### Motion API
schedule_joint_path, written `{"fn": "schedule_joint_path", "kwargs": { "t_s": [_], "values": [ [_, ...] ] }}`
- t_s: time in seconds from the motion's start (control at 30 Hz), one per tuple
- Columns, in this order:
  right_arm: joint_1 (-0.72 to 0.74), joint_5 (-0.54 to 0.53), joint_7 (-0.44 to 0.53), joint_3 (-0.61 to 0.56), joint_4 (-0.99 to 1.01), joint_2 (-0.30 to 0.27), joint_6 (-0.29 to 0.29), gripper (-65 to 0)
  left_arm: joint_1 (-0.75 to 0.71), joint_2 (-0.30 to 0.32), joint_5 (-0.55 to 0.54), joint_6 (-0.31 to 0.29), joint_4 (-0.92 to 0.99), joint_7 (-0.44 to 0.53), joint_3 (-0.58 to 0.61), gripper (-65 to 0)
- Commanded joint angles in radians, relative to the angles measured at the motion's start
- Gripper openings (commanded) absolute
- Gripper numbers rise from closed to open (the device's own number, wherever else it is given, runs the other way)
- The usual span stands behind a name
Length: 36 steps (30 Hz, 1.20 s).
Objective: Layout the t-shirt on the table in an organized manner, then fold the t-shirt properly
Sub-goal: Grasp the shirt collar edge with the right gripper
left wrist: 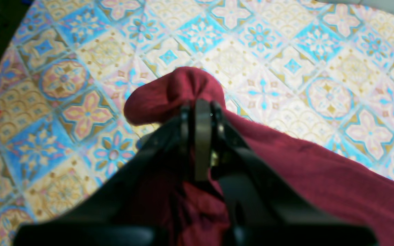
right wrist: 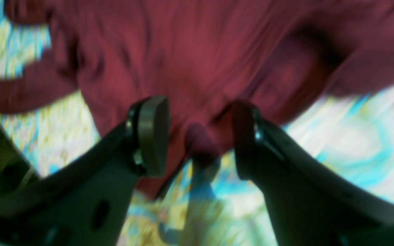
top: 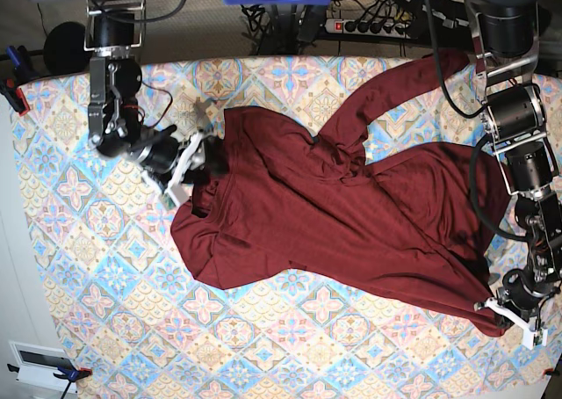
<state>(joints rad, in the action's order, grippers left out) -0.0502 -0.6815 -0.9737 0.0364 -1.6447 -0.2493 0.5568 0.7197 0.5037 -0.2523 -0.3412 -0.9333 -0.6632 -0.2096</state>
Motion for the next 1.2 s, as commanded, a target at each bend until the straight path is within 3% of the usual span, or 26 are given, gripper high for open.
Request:
{"fn": "schedule_joint_path", "kwargs": {
  "t_s": [0.0,0.17,0.5,0.93,1.17],
  "values": [
    [-0.010,-0.016,0.019,0.006,-0.033,-0.009,0.006,-36.8,0.030,0.017,-0.008,0.001,-0.019,0.024,-0.004,-64.9],
    [-0.076,-0.016,0.022,0.004,-0.056,-0.008,0.006,-36.8,0.015,0.014,-0.008,0.001,-0.019,0.029,-0.004,-64.9],
    [-0.076,-0.014,0.020,-0.003,-0.004,0.075,0.006,-36.8,0.013,0.017,-0.008,0.001,-0.019,0.029,-0.004,-64.9],
    [-0.156,-0.014,0.029,0.007,-0.012,0.080,0.006,-36.8,-0.001,0.020,-0.008,0.000,-0.019,0.029,-0.004,-65.0],
    [-0.191,-0.014,0.026,0.063,-0.027,0.080,0.006,-36.8,-0.024,0.022,-0.098,0.000,-0.019,0.024,-0.004,-65.0]
  ]
}}
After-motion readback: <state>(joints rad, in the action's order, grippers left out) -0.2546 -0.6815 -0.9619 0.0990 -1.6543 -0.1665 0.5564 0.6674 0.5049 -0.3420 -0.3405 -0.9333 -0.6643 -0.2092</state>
